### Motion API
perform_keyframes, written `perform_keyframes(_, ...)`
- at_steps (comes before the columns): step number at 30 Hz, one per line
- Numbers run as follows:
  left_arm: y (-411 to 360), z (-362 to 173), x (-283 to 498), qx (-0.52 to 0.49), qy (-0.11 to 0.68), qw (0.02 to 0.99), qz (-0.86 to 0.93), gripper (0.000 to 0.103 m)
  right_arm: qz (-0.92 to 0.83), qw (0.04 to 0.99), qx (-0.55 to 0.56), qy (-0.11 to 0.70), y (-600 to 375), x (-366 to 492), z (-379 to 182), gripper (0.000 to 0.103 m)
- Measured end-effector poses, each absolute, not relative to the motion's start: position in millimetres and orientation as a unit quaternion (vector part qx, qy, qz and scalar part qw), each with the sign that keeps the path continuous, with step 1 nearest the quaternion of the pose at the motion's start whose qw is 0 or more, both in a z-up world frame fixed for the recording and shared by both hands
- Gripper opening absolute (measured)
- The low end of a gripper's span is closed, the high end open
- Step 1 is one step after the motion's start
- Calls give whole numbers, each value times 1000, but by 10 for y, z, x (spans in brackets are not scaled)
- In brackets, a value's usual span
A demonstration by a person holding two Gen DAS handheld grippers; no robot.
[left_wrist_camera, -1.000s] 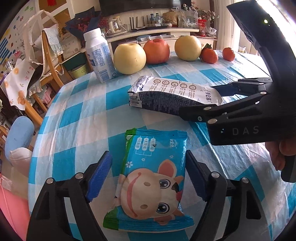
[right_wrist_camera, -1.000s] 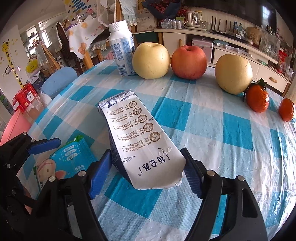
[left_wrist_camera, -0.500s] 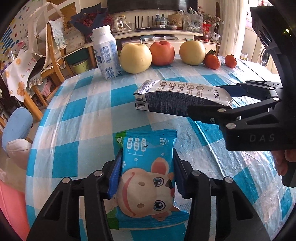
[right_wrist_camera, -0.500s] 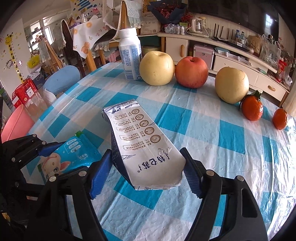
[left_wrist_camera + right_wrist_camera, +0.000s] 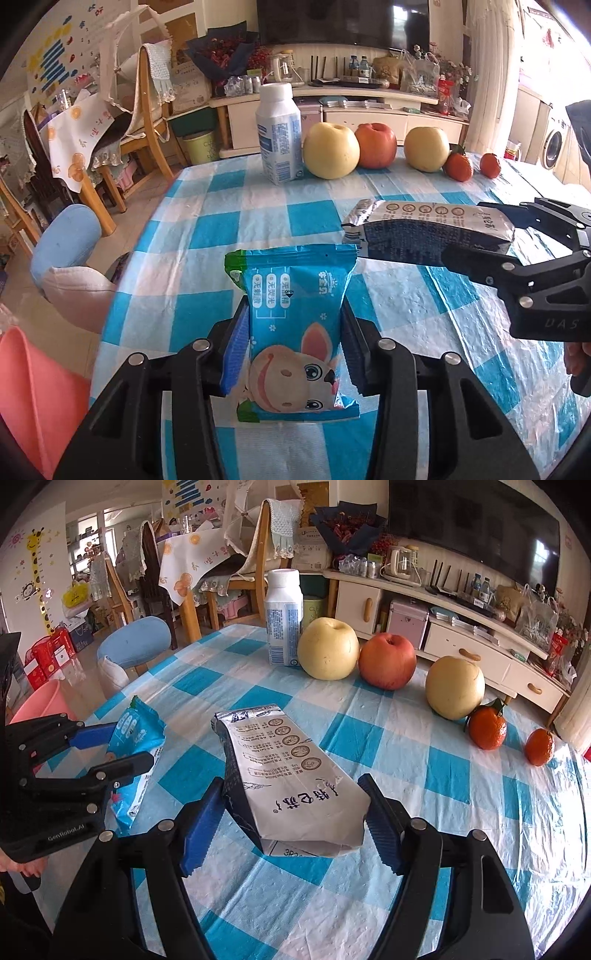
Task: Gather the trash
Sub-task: 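Lift both held packs off the table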
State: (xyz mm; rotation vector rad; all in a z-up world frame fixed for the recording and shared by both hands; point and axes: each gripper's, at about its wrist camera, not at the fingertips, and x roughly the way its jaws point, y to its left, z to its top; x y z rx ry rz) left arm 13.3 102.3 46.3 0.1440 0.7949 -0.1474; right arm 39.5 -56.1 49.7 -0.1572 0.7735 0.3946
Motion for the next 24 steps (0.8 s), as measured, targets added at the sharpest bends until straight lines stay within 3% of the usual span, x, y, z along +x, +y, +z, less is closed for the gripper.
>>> perform_keyframes(24,1638,810,-65,80,316,944,42,46,187,924,-115,313,-218,-2,737,73)
